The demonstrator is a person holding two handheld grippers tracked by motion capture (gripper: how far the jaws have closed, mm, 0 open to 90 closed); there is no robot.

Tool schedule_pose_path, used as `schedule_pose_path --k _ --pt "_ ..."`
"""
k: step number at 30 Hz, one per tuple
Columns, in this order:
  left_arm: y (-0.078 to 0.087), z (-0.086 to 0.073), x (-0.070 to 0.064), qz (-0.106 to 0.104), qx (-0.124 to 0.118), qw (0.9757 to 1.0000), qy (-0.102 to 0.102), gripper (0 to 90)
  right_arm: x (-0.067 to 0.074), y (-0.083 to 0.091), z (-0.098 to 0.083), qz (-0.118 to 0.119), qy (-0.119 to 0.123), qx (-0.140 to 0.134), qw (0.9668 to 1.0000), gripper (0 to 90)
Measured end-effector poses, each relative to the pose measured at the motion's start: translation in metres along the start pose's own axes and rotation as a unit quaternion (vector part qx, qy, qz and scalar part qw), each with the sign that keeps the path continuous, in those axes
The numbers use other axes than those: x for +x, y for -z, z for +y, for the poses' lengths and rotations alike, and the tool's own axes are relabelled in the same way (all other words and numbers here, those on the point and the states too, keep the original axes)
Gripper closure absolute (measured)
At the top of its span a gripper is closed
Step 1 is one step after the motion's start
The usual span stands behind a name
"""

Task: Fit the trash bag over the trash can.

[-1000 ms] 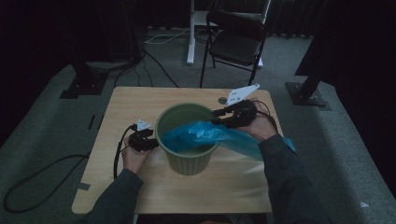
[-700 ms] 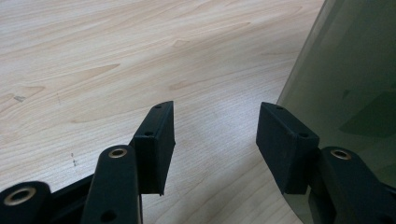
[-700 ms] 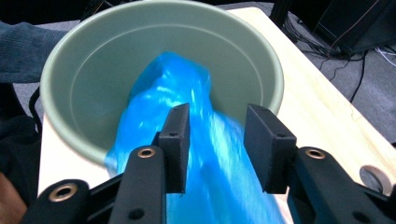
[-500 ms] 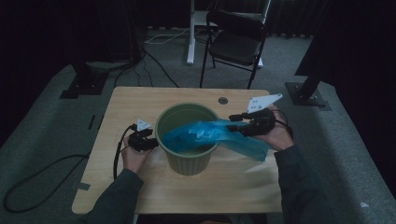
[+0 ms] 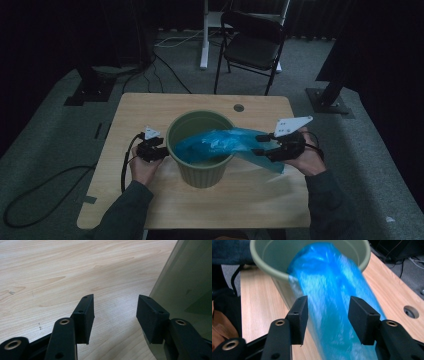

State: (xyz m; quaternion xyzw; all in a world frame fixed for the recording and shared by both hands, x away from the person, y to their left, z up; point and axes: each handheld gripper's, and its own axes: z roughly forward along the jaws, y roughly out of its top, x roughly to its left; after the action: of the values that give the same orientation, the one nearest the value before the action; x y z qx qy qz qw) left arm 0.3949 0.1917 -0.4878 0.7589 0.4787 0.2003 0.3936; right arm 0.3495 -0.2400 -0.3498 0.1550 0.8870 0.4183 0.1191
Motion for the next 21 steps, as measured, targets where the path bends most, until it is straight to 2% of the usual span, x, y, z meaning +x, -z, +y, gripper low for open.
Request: schedule_pose_path --k 6,12,13,15,16,21 --pt "0.002 0.000 -0.001 -0.008 -0.005 0.9999 -0.005 48.2 0.003 -0.003 -0.013 -0.009 -0.008 0.016 0.9998 49.5" --pt "0.004 0.002 -0.005 -0.015 -0.008 0.9997 -0.018 48.2 0.000 -0.008 -0.015 -0.021 -0.006 0.023 0.9995 71.0" --pt "0.004 0.002 -0.005 -0.015 -0.008 0.9997 -0.018 48.2 0.000 -0.008 -0.015 -0.021 -0.006 0.023 0.9995 71.0" --pt "0.006 0.003 -0.008 -0.018 -0.010 0.9995 -0.025 48.1 -0.001 -0.011 -0.013 -0.023 -0.002 0.021 0.9995 83.7" --pt "0.006 0.004 -0.008 -0.018 -0.011 0.9994 -0.027 48.1 -0.001 -0.011 -0.012 -0.025 0.001 0.020 0.9995 86.5" --pt "0.009 0.005 -0.010 -0.018 -0.016 0.9993 -0.029 48.5 -0.002 -0.009 0.000 -0.038 0.009 0.010 0.9992 89.7"
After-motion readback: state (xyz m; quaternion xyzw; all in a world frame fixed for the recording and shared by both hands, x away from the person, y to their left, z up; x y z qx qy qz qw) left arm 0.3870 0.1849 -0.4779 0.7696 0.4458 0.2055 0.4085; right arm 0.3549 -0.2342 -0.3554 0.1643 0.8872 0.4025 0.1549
